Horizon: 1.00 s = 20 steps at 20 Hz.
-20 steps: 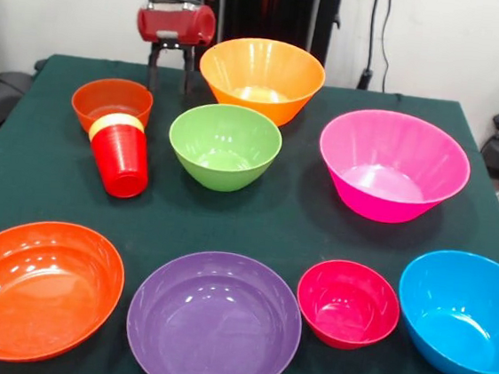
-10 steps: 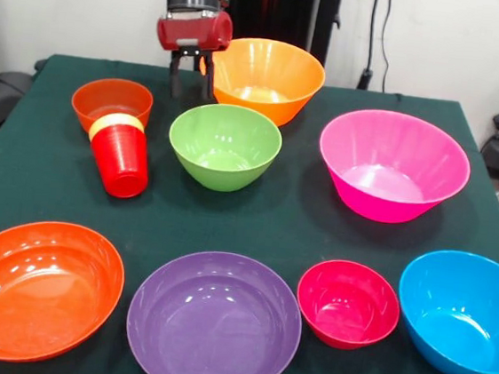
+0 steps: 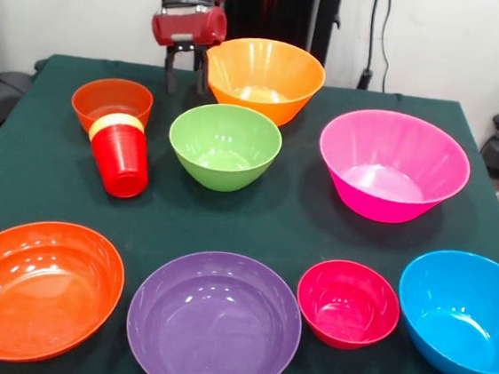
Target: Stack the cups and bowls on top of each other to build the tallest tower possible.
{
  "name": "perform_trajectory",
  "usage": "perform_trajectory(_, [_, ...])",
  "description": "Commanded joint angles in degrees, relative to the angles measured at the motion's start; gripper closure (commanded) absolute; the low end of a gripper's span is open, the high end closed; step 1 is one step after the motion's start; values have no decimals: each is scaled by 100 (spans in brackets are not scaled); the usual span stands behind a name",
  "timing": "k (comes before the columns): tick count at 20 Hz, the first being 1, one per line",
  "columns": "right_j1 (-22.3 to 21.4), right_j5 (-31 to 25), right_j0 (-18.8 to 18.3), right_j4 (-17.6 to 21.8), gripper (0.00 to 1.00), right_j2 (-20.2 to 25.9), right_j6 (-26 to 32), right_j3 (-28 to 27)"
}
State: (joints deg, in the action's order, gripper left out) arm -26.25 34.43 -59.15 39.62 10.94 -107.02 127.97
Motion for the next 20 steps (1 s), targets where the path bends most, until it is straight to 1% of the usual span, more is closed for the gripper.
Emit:
perform_trajectory(1, [-84, -554, -335, 621, 0, 393, -813, -207])
perform_trajectory(4, [-31, -597, -456, 753, 0, 412, -819, -238])
perform_trajectory(6, [58, -603, -471, 816, 0, 379, -773, -343])
perform_trajectory(7, [56, -665, -487, 821, 0, 455, -781, -392])
perform_trajectory(14, [503, -498, -553, 1083, 0, 372, -741, -799])
perform_trajectory(15, [578, -559, -645, 1191, 0, 415, -753, -908])
perform_trajectory(20, [967, -535, -726, 1449, 0, 488, -791, -1363])
